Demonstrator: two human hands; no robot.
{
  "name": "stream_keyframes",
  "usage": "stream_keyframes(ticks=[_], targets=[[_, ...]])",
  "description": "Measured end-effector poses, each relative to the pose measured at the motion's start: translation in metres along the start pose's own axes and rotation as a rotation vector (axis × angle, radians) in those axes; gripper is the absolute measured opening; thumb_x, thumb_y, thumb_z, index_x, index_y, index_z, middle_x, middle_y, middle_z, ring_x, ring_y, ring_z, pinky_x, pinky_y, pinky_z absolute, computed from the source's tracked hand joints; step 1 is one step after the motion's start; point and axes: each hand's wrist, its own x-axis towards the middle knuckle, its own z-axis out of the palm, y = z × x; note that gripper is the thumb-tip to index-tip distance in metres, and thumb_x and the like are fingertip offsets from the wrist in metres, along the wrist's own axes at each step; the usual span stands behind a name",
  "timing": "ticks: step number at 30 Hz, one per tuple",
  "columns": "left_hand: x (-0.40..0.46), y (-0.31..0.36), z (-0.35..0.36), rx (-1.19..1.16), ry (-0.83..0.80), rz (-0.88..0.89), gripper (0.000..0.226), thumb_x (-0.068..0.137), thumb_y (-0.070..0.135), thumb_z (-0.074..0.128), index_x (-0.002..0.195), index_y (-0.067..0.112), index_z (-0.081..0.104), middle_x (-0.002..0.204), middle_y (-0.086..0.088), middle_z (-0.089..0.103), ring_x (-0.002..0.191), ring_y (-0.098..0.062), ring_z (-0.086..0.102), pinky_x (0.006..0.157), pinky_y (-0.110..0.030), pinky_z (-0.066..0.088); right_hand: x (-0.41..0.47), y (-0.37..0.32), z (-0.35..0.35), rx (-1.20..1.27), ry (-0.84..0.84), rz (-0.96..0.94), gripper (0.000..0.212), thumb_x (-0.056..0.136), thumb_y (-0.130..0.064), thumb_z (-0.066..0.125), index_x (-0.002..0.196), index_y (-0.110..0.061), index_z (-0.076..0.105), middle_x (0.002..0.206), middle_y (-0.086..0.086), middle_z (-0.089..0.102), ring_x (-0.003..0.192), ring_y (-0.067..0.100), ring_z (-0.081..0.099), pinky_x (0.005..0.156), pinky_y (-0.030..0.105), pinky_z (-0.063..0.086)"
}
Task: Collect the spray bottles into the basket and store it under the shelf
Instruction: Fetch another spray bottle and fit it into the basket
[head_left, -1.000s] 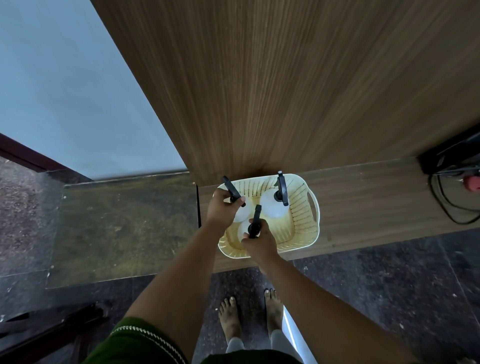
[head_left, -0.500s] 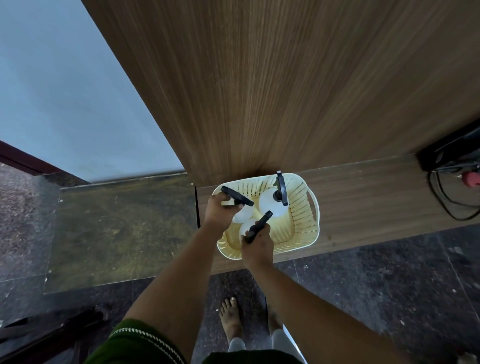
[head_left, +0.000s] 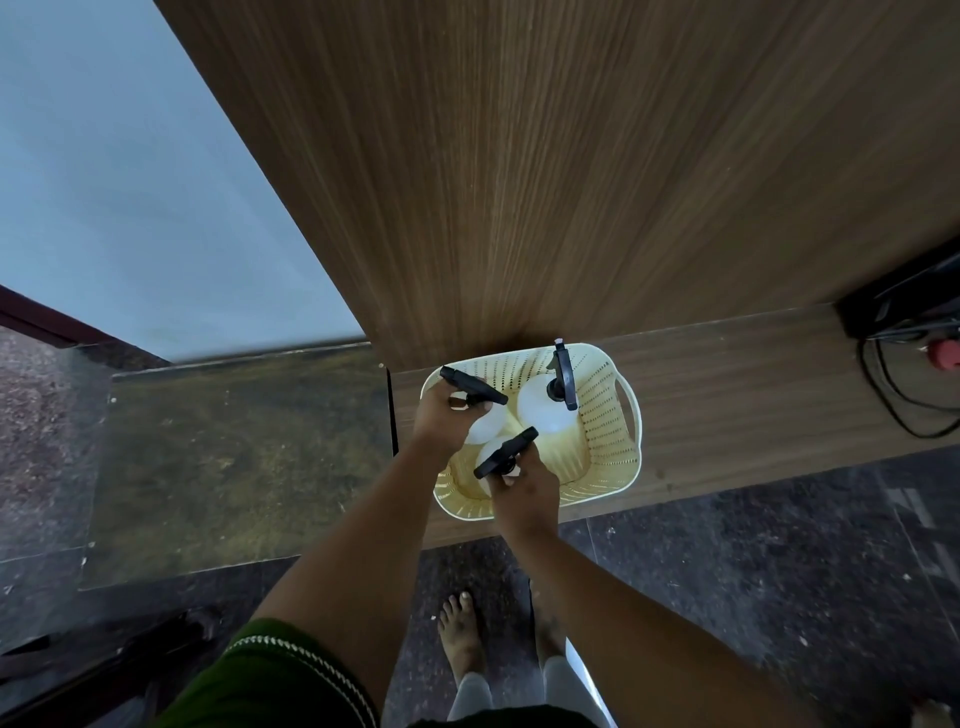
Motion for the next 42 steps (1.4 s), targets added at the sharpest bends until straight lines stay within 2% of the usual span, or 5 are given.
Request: stream_keyframes(ticks=[9, 18, 27, 33, 42], targets=[[0.0, -0.005, 0.0, -0.15, 0.052, 0.026, 0.033, 0.072, 0.011, 0.081, 0.104, 0.008, 0.07, 0.102, 0.0, 0.072, 0.1, -0.014, 0.067, 0.082, -0.026, 0.051, 0.004, 0.003, 0.003, 0.177, 0.016, 0.039, 0.037, 0.074, -0.021, 0.079, 0.105, -0.01, 0.061, 0.092, 0.006, 0.073, 0.077, 0.017, 0.07, 0.079, 0.038, 0.058], [0.001, -0.006, 0.004, -0.191, 0.133, -0.026, 0.036, 0.072, 0.013, 0.081, 0.105, 0.007, 0.069, 0.102, -0.001, 0.073, 0.1, -0.014, 0.067, 0.079, -0.023, 0.05, 0.011, 0.009, -0.001, 0.159, 0.036, 0.041, 0.041, 0.072, -0.018, 0.081, 0.107, -0.004, 0.062, 0.099, 0.01, 0.073, 0.083, 0.023, 0.072, 0.056, -0.004, 0.038], [-0.005, -0.002, 0.0, -0.35, 0.145, 0.037, 0.046, 0.084, 0.0, 0.065, 0.115, 0.011, 0.033, 0.111, -0.001, 0.062, 0.105, -0.013, 0.058, 0.087, -0.025, 0.048, 0.009, 0.014, -0.001, 0.151, 0.018, 0.026, 0.032, 0.075, -0.016, 0.077, 0.103, -0.009, 0.065, 0.096, 0.006, 0.073, 0.076, 0.018, 0.072, 0.056, -0.001, 0.04], [-0.008, 0.007, 0.008, -0.168, 0.06, 0.142, 0.033, 0.073, 0.002, 0.076, 0.075, 0.032, 0.063, 0.083, 0.013, 0.066, 0.087, -0.006, 0.063, 0.07, -0.013, 0.049, 0.009, 0.012, -0.003, 0.131, 0.022, 0.019, 0.03, 0.075, -0.02, 0.077, 0.101, -0.01, 0.065, 0.088, 0.002, 0.071, 0.074, 0.017, 0.072, 0.059, 0.008, 0.041], [0.004, 0.017, -0.012, 0.092, -0.016, 0.234, 0.036, 0.063, 0.007, 0.086, 0.087, 0.016, 0.061, 0.093, -0.003, 0.069, 0.093, -0.018, 0.066, 0.085, -0.03, 0.054, 0.011, 0.014, -0.008, 0.153, -0.022, 0.029, 0.027, 0.077, -0.023, 0.075, 0.1, -0.014, 0.065, 0.082, -0.007, 0.065, 0.063, 0.005, 0.063, 0.056, 0.003, 0.04]])
